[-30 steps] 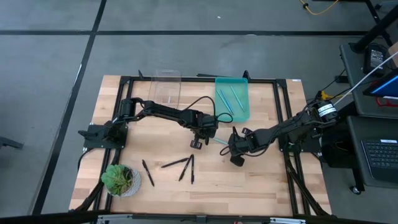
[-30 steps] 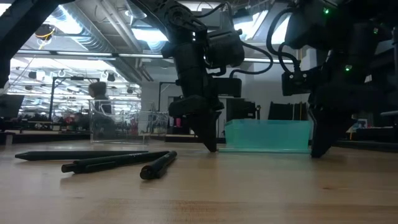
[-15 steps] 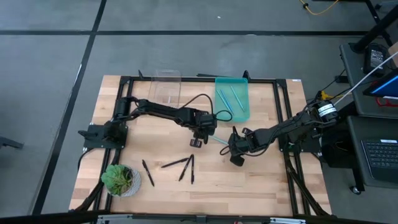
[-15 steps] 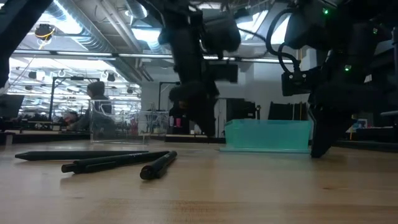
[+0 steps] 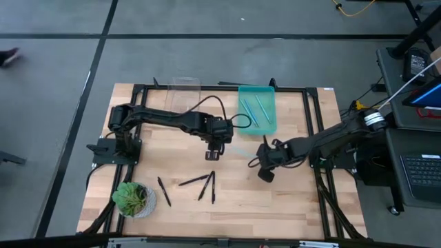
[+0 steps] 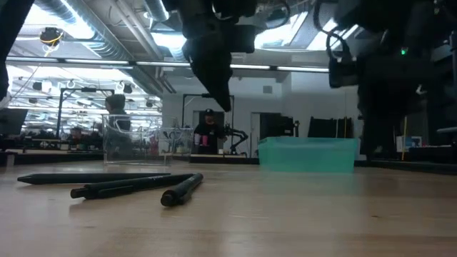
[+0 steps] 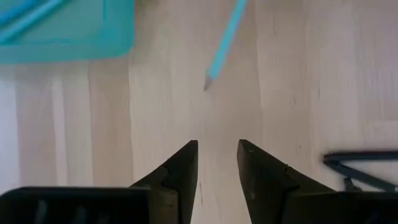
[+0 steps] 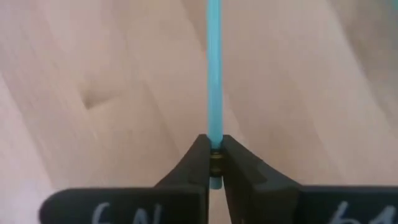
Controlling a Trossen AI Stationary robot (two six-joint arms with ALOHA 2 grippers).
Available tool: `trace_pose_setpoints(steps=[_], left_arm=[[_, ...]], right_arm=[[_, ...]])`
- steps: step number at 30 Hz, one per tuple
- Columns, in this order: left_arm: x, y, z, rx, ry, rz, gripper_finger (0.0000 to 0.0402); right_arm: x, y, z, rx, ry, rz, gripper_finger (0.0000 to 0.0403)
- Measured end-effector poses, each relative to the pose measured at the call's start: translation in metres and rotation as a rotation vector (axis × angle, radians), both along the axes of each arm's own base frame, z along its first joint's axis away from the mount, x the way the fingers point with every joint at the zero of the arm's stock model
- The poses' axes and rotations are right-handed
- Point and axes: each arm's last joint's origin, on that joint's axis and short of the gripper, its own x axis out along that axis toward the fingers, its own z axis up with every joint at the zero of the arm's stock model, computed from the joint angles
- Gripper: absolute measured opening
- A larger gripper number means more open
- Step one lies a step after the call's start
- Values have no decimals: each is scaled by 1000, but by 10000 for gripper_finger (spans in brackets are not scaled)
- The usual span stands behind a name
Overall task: Sort pens & pencils
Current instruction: Put the blue pencil into the blue bin, then put the black pen into the transparent bin
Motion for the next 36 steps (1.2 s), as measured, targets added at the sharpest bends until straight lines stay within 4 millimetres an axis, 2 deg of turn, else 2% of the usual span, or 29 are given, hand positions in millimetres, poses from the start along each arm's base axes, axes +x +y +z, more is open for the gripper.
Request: trace_pose_setpoints(steps=[7, 14, 19, 27, 36], left_arm=[[-4, -1, -2, 3, 44, -1, 107], [-3, 0, -2, 6, 37, 0, 107], [-2, 0, -1, 5, 24, 6, 107], [0, 0, 0, 6, -1, 7, 107], [0, 0, 0, 6, -5, 8, 107]], right_arm=[[-21, -9, 43, -43, -165, -45, 23], [-37, -55, 69, -109, -281, -329, 23], [-40, -95, 70, -103, -281, -514, 23], [-34, -138, 56, -90, -231, -617, 26], [-34, -151, 51, -87, -211, -633, 159]])
